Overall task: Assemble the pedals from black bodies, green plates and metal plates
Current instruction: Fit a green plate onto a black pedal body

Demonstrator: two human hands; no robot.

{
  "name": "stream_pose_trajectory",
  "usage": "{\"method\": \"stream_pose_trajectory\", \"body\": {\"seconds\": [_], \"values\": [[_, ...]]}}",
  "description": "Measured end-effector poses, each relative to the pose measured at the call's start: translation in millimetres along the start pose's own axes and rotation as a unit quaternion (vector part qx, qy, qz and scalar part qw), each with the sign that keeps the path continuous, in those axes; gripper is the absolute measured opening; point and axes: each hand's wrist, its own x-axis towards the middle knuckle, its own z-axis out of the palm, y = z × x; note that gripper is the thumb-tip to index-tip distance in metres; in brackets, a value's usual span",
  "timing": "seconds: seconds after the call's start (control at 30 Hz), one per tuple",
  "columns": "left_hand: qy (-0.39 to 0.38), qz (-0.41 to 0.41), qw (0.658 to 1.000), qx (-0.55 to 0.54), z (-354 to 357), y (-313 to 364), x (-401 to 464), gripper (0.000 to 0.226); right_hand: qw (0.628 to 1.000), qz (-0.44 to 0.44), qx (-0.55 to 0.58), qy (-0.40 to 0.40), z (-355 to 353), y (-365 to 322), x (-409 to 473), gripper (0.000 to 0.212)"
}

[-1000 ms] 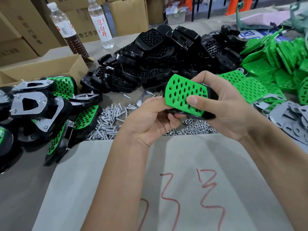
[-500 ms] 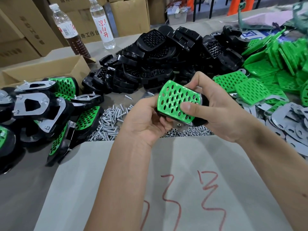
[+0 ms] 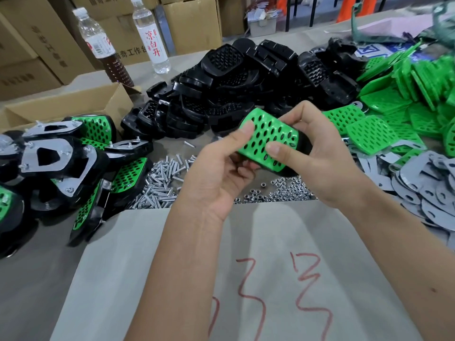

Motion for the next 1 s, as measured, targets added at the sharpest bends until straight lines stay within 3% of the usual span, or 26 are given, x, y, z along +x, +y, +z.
{"method": "stream_pose_trajectory", "body": {"seconds": [0.03, 0.17, 0.3, 0.47, 0.77, 1.0], "values": [[-0.014, 0.011, 1.000, -0.011, 1.1, -2.5, 0.7, 0.005, 0.999, -0.003, -0.017, 0.028, 0.7, 1.5, 0.7, 0.029], [0.022, 0.042, 0.998, -0.041, 9.2, -14.5, 8.4, 0.013, 0.996, 0.039, -0.019, 0.072, 6.3, 4.7, 0.2, 0.030], [0.062, 0.093, 0.993, 0.039, 12.4, -21.5, 13.7, 0.015, 0.988, 0.129, 0.083, 0.023, 4.4, 2.2, 0.9, 0.024], [0.062, 0.152, 0.972, 0.168, 9.2, -20.9, 16.3, 0.009, 0.969, 0.191, 0.158, -0.004, -0.7, 3.6, -0.6, 0.041], [0.083, 0.176, 0.967, 0.167, 9.9, -28.7, 17.8, 0.016, 0.970, 0.127, 0.191, 0.084, -4.6, 8.6, 4.7, 0.051], [0.033, 0.140, 0.970, 0.197, 7.5, -29.9, 17.1, 0.011, 0.965, 0.135, 0.193, 0.113, -4.6, 11.5, 5.4, 0.058]]}}
